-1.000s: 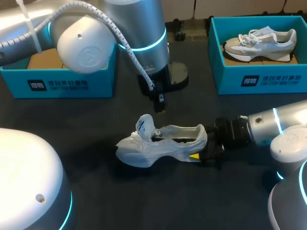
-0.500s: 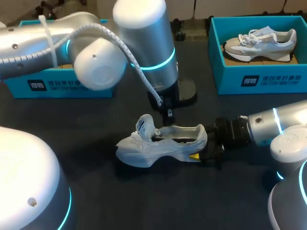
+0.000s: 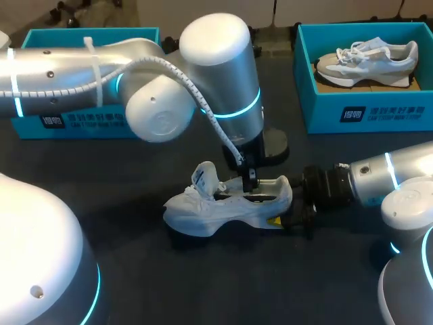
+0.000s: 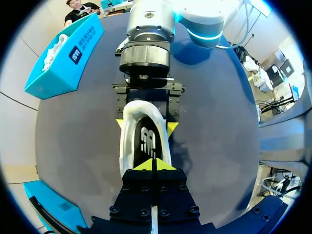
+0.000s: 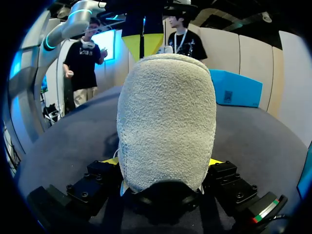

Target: Take the shoe out of the shoebox, open the shoe tongue, remove and reinsert the insole, then place the shoe into the shoebox

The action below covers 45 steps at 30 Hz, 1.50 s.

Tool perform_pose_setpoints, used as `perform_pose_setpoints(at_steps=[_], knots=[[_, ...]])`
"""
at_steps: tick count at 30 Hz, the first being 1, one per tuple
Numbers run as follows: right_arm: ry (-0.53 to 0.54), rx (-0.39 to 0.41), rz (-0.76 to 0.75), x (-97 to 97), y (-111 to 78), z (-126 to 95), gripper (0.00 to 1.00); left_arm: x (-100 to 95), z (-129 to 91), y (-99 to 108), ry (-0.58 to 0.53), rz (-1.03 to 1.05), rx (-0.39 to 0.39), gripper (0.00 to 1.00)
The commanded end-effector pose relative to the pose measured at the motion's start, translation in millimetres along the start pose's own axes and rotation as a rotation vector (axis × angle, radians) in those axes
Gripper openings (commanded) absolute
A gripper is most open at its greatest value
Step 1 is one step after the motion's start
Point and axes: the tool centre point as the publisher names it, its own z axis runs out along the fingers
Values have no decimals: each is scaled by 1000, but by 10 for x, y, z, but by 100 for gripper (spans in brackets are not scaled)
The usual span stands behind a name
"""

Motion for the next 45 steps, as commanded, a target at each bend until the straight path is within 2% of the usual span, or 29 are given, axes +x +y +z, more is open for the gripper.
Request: perform_pose_setpoints(at_steps=[1, 12, 21, 34, 35, 37, 38, 45], knots=[[-2, 2, 0, -47, -95, 44, 0, -29, 101, -73, 16, 3, -13, 0], [-2, 2, 0, -47, -95, 44, 0, -92, 337, -57, 116, 3, -26, 0], [-2, 2, 0, -47, -95, 44, 0, -6, 376, -36, 153, 4, -14, 0], [-2, 2, 0, -47, -95, 44, 0, 21, 469, 98, 184, 28, -57, 0], [-2, 2, 0, -47, -95, 44, 0, 20, 482, 113, 186, 31, -59, 10], [-2, 2, 0, -47, -95, 44, 0, 17, 495, 123, 191, 40, -68, 15], [-2, 2, 0, -47, -95, 44, 0, 19, 507, 132, 193, 44, -68, 24], [-2, 2, 0, -47, -95, 44, 0, -12, 587, 161, 207, 62, -78, 29]])
